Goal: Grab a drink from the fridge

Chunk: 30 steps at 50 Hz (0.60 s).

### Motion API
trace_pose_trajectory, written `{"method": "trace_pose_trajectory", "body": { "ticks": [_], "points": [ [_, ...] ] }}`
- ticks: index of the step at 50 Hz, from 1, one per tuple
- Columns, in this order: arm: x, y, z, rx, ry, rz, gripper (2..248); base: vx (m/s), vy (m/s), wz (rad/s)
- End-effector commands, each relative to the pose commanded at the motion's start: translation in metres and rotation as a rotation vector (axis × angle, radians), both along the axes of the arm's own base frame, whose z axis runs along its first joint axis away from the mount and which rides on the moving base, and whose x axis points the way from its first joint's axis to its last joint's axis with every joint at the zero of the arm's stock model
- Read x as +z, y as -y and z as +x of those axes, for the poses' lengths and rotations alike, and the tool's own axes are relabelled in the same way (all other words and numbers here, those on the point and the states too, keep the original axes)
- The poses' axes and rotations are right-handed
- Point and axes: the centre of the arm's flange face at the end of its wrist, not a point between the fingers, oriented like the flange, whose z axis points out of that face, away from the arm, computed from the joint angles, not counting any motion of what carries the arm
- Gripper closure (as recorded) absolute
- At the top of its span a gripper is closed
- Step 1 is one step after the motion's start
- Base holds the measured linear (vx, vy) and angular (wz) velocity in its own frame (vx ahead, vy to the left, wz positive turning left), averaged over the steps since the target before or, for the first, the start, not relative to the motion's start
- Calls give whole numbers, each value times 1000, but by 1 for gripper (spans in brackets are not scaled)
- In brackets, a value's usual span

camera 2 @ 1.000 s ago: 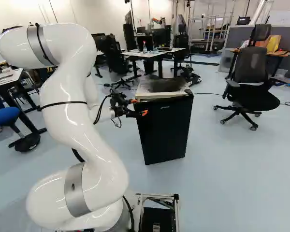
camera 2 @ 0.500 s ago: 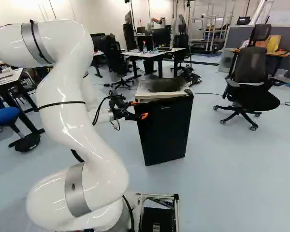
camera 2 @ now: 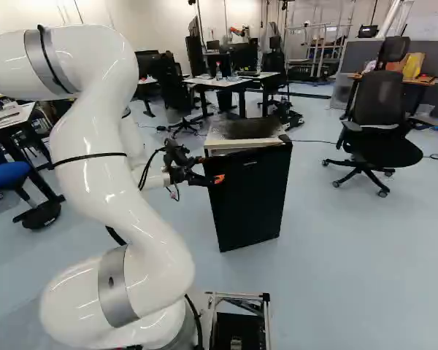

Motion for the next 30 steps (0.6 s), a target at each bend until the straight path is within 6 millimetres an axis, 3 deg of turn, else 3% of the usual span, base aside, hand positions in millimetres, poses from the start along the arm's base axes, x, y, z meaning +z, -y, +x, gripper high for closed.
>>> {"method": "trace_pose_trajectory", "body": {
  "ticks": [30],
  "points": [
    [0,6,-30,-42,-33,-10,3,0,0,0]
  ]
}}
